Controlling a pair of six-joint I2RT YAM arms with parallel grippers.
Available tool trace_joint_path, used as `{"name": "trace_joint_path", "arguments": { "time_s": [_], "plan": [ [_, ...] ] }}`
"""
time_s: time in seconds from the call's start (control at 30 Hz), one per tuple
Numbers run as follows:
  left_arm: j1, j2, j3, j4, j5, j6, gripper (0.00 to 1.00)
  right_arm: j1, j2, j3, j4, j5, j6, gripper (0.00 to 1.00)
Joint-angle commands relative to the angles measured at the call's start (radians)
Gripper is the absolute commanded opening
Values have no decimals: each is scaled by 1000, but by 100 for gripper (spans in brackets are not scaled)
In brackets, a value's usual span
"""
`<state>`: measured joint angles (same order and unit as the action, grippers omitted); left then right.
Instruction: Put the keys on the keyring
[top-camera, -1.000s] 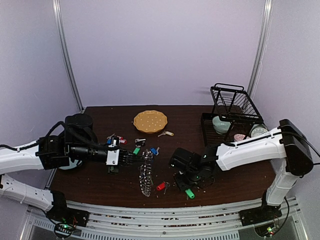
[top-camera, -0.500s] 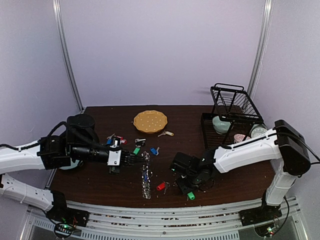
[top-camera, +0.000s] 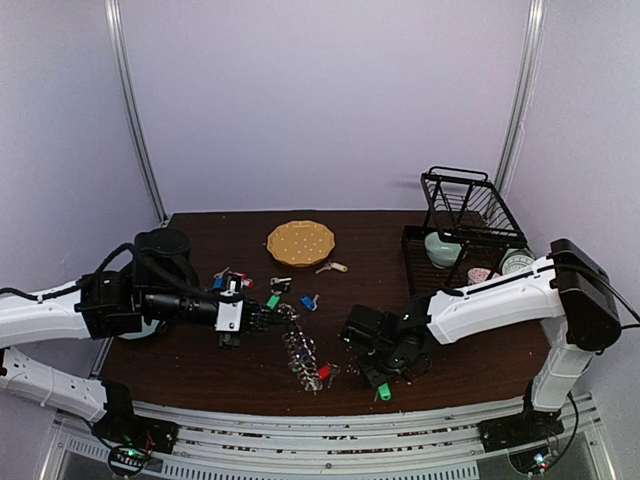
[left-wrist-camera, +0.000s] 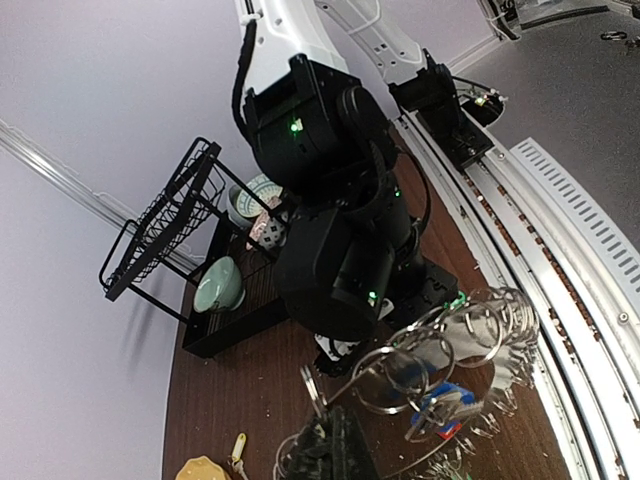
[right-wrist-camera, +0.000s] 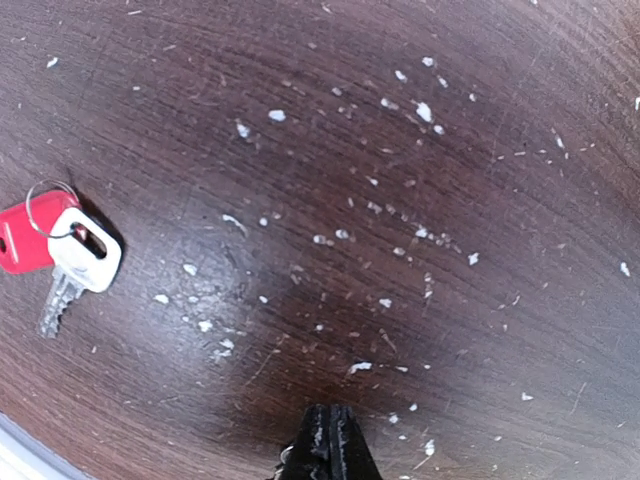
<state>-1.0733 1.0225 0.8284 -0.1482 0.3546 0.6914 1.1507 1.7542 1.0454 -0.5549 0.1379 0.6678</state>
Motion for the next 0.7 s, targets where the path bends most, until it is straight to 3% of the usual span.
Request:
{"name": "trace_joint_path", "arguments": {
  "time_s": [0.0,0.13,0.37,0.53,0.67],
  "plan": [
    [-2,-2,0,95,2,26,0,-3,-40,24,-51,50,-23,0],
    [-2,10,9,101,1,57,0,-62,-164,-5,22,-39,-115,0],
    [-4,75,55,35,12,156,0,-129,-496,-70,283,-439,-397,0],
    [-41,112,83,26,-57,232,0,-126,-538,-29,370,-603,-482,0],
    [-108,122,73,51,-192,309,0,-99,-495,81,273,-623,-562,0]
  ]
}}
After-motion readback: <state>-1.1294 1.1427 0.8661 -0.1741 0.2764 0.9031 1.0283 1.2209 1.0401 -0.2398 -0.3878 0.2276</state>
